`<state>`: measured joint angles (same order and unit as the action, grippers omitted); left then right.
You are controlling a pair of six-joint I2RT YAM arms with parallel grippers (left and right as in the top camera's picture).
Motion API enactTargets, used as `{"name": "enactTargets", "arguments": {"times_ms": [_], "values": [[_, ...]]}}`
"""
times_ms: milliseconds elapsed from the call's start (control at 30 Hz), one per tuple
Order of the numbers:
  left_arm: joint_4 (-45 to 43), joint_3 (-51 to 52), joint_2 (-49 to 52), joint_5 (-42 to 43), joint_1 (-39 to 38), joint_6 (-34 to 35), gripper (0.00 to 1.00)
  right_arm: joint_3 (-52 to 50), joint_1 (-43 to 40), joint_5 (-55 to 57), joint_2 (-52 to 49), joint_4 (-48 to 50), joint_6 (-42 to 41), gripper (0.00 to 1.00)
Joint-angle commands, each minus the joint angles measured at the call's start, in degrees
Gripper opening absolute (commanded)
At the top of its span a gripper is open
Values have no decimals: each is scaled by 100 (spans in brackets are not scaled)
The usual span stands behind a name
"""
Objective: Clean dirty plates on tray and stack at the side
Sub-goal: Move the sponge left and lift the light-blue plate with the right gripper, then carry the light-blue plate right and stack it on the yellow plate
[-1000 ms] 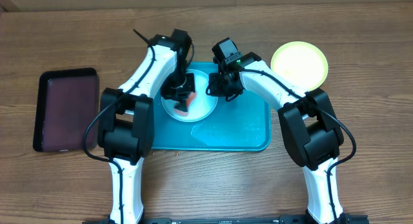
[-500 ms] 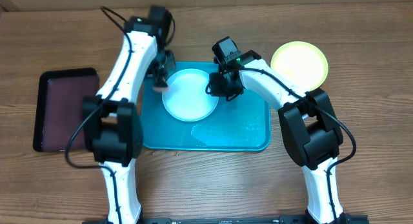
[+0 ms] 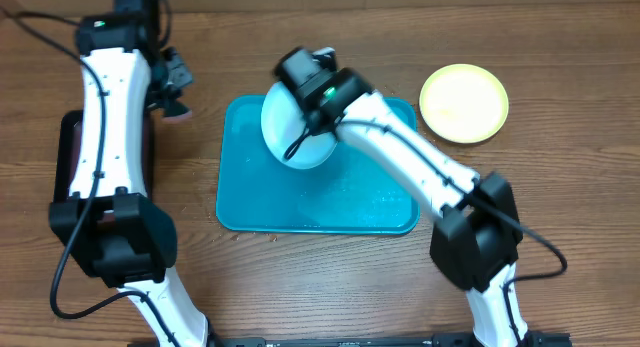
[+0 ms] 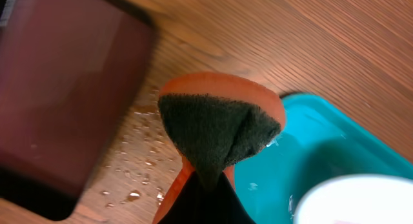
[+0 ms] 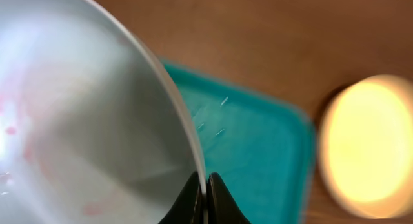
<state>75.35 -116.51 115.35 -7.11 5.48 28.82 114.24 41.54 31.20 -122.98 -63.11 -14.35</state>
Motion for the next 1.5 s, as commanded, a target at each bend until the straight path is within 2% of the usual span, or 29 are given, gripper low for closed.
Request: {"name": "enactTargets", "arguments": {"times_ms": [0, 67, 167, 333, 467, 567, 633, 667, 700, 767, 800, 967, 1067, 1100, 1267, 1467], "values": [[39, -22, 15, -258, 328, 125, 4, 243, 529, 2417, 341, -31, 704, 4], [107, -22, 15, -247, 634, 127, 4, 243, 914, 3167, 341, 44, 1263, 4], [177, -22, 15, -245, 916, 125, 4, 243, 1241, 3856, 341, 223, 1589, 4], [286, -22, 15, -232, 1257, 122, 4, 243, 1674, 5154, 341, 1036, 2841, 4], [289, -22, 15, -153, 1364, 120, 4, 243, 1836, 5604, 341, 1982, 4151, 4], [286, -22, 15, -114, 1368, 118, 4, 240, 1851, 5536, 341, 2518, 4197, 4], [286, -22, 15, -116, 1368, 118, 4, 225, 1805, 4940, 341, 2437, 3230, 4], [289, -22, 15, -114, 1368, 118, 4, 186, 1731, 4048, 341, 2122, 2430, 4], [291, -22, 15, -111, 1368, 116, 4, 151, 1633, 2994, 339, 1827, 2039, 4], [310, -22, 15, -76, 1368, 74, 4, 79, 1281, 728, 295, 1403, 2017, 4], [323, -22, 15, -76, 1368, 76, 4, 79, 1145, 444, 295, 1279, 1934, 4], [328, -22, 15, -72, 1368, 79, 4, 227, 243, 551, 542, 540, 527, 4], [328, -22, 15, -72, 1368, 79, 4, 232, -568, -446, 809, 299, 74, 4], [328, -22, 15, -72, 1368, 79, 4, 232, -1005, -1226, 898, 227, -15, 4], [326, -22, 15, -72, 1368, 79, 4, 190, -2865, -3676, 876, -181, -72, 4], [260, -22, 15, -70, 1366, 79, 4, -205, -4577, -4074, 616, -529, -72, 4]]}}
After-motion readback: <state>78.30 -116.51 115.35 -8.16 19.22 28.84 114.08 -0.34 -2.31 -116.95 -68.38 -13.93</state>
